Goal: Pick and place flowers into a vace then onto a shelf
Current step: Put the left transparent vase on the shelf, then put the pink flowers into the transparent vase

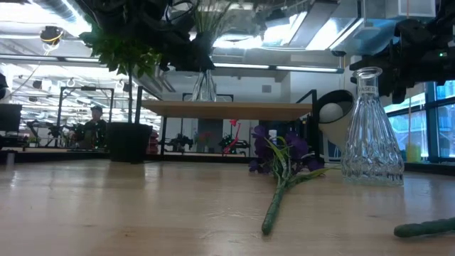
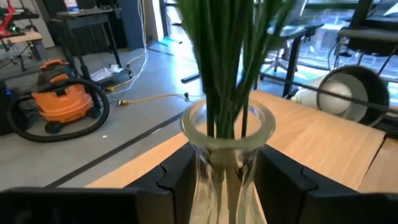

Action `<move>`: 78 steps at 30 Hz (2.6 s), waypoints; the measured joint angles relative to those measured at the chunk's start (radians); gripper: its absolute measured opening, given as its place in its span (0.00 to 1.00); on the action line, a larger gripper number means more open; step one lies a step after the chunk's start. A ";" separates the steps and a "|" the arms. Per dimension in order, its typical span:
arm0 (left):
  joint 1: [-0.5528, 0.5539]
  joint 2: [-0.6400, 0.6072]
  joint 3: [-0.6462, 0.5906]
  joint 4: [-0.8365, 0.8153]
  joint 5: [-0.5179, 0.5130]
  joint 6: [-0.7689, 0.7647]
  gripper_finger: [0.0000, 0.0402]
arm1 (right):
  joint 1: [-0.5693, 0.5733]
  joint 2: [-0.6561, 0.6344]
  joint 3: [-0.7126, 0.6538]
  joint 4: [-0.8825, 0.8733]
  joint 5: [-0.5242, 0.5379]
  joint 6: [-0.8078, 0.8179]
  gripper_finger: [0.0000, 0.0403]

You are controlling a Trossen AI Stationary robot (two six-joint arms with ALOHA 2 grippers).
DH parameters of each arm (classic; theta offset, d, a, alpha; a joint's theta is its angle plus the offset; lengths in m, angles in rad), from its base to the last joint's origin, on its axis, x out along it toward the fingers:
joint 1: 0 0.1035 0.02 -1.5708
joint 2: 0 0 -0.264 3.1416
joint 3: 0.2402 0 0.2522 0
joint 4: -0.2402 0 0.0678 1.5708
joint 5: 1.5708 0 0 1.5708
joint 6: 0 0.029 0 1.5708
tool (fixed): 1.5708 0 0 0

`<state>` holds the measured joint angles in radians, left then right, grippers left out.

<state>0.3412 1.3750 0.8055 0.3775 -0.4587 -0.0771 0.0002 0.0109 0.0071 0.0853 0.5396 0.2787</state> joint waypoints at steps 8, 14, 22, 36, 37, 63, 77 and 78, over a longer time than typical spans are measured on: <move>0.000 -0.002 0.000 0.003 -0.026 0.019 0.41 | 0.000 0.000 0.000 0.000 0.000 0.000 0.49; 0.000 -0.003 0.000 0.013 -0.013 0.019 0.47 | 0.000 0.000 0.000 0.000 0.000 0.000 0.49; 0.000 -0.003 0.000 0.012 -0.012 0.036 0.54 | 0.000 0.000 0.000 0.000 0.000 0.000 0.49; -0.028 -0.012 0.000 -0.025 -0.100 0.066 0.58 | 0.000 0.000 0.000 0.000 0.000 0.000 0.49; -0.034 -0.017 0.000 -0.029 -0.101 0.069 0.58 | 0.000 0.000 0.000 0.000 0.000 0.000 0.49; -0.263 -0.265 0.000 -0.393 -0.130 -0.062 0.55 | 0.000 0.000 0.000 0.000 0.000 0.000 0.49; -0.528 -0.253 0.000 -0.405 0.121 -0.352 0.28 | 0.001 0.000 0.000 0.000 -0.124 0.000 0.49; -0.543 -0.239 0.000 -0.403 0.122 -0.393 0.26 | 0.001 0.000 0.000 -0.001 -0.124 -0.001 0.49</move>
<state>-0.2018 1.1356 0.8055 -0.0258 -0.3371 -0.4698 0.0010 0.0109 0.0071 0.0847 0.4152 0.2779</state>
